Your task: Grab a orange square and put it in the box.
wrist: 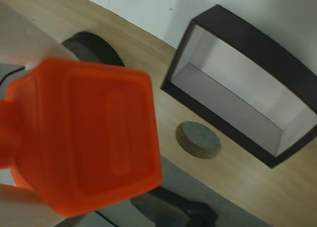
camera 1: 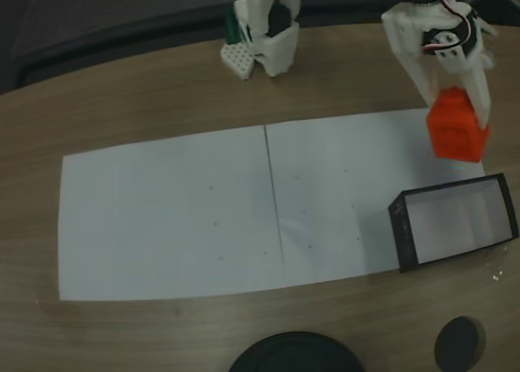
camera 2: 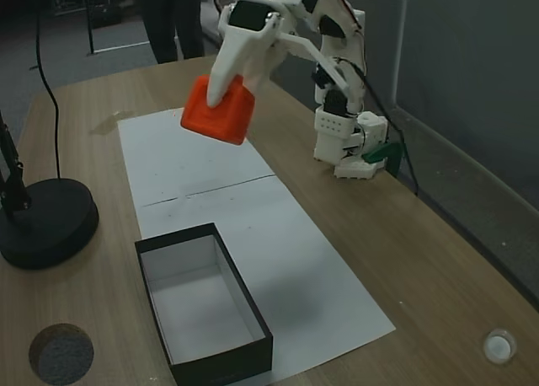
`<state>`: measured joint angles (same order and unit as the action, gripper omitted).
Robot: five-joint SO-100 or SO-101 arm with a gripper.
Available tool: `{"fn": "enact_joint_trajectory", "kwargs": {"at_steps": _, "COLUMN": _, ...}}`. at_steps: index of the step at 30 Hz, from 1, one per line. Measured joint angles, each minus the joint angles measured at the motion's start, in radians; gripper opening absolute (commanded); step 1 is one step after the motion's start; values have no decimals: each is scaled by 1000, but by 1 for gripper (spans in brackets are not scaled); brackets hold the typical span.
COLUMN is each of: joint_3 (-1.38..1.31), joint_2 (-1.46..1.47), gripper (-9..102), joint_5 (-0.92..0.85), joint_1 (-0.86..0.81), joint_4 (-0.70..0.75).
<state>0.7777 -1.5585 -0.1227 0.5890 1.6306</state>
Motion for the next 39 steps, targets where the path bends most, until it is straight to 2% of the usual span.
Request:
{"fn": "enact_joint_trajectory", "kwargs": {"at_steps": 10, "joint_3": -5, "joint_2": 290, "gripper": 12, "joint_5": 0, "joint_1": 40, "joint_4": -215}}
{"fn": "enact_joint_trajectory", "kwargs": {"at_steps": 19, "joint_3": -5, "joint_2": 405, "gripper": 12, "joint_5": 8, "joint_1": 15, "joint_4": -291}}
{"fn": "enact_joint_trajectory", "kwargs": {"at_steps": 25, "joint_3": -5, "joint_2": 454, "gripper": 12, "joint_5": 46, "joint_1": 15, "joint_4": -299}}
{"fn": "enact_joint_trajectory", "kwargs": {"at_steps": 33, "joint_3": -3, "joint_2": 465, "gripper": 32, "joint_5": 146, "joint_1": 17, "joint_4": -261}}
{"fn": "enact_joint_trajectory", "kwargs": {"at_steps": 39, "joint_3": -5, "joint_2": 465, "gripper": 33, "joint_5": 147, "joint_1": 17, "joint_4": -198}}
